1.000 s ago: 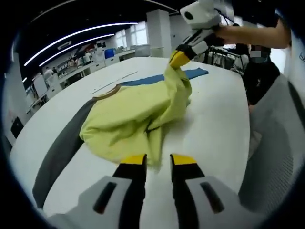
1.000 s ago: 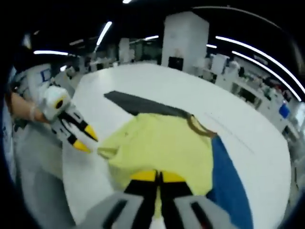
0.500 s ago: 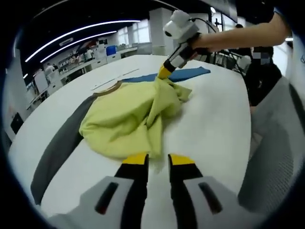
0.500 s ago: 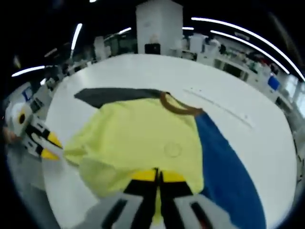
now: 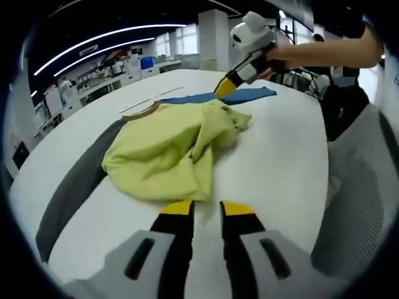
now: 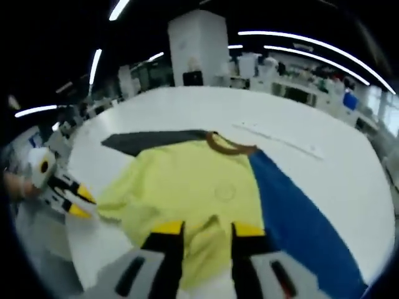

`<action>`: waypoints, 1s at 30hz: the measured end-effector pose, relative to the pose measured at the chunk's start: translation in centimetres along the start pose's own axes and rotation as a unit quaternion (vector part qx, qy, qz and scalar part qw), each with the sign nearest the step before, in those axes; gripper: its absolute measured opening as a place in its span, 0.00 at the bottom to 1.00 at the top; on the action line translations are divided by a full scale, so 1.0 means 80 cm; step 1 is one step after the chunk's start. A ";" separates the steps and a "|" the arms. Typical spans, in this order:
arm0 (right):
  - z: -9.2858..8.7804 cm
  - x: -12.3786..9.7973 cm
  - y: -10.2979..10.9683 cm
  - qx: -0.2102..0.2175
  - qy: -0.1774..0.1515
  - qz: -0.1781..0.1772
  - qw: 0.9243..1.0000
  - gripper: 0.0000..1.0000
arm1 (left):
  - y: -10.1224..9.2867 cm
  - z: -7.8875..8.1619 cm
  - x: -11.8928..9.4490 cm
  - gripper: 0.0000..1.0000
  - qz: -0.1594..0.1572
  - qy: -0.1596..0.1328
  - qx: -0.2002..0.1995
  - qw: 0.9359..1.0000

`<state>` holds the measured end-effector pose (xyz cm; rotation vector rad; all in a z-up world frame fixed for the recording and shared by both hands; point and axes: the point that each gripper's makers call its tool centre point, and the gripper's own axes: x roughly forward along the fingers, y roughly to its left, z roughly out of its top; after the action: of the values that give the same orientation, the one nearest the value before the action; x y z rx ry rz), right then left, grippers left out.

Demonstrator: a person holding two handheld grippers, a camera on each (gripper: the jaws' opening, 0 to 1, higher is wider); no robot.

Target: Fold the garment on the visible template until the final outline fits inside the template.

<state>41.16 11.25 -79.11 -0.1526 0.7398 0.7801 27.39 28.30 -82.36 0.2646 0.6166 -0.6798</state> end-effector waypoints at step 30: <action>-0.062 0.021 0.025 0.053 0.025 0.016 0.998 0.09 | 0.003 -0.015 0.006 0.16 0.000 0.011 -0.022 1.000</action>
<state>37.89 11.73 -83.62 -0.0653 0.8317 0.7688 27.33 28.69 -83.59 0.2311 0.6526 -0.6627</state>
